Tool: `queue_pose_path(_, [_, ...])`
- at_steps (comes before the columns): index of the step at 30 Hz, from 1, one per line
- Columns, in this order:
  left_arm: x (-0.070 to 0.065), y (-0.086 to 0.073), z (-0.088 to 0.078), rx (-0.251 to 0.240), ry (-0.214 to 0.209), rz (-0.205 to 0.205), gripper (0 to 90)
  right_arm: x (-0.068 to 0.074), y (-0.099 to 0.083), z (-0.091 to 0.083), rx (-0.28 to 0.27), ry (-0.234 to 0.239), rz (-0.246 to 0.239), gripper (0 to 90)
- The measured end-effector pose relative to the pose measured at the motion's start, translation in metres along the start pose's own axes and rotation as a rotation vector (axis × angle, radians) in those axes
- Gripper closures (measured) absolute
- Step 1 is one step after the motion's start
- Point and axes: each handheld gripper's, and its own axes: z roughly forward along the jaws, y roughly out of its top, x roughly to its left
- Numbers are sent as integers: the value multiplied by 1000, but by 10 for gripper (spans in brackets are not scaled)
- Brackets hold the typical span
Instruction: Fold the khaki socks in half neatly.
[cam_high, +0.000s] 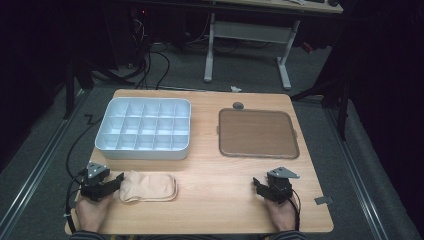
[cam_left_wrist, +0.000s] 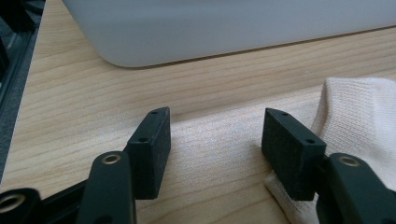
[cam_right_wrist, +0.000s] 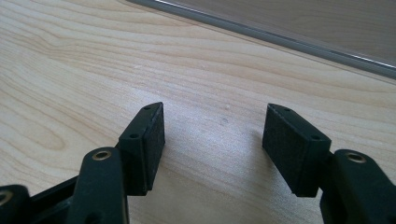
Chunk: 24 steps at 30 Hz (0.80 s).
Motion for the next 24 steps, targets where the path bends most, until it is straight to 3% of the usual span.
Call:
queue_pose_path(6, [2, 2, -6, -23, -16, -12, 433, -1, 0, 0, -2, -2, 4, 420])
queue_pose_path(14, [-3, 5, -18, -54, -70, -17, 431, 0, 1, 0, -7, -12, 1, 472])
queue_pose_path(20, [-10, 4, -24, -40, -117, -18, 416, 5, 0, -1, -12, -16, 3, 521])
queue_pose_path(24, [-16, 2, -27, -24, -149, -18, 391, 13, 0, -4, -33, 15, 2, 538])
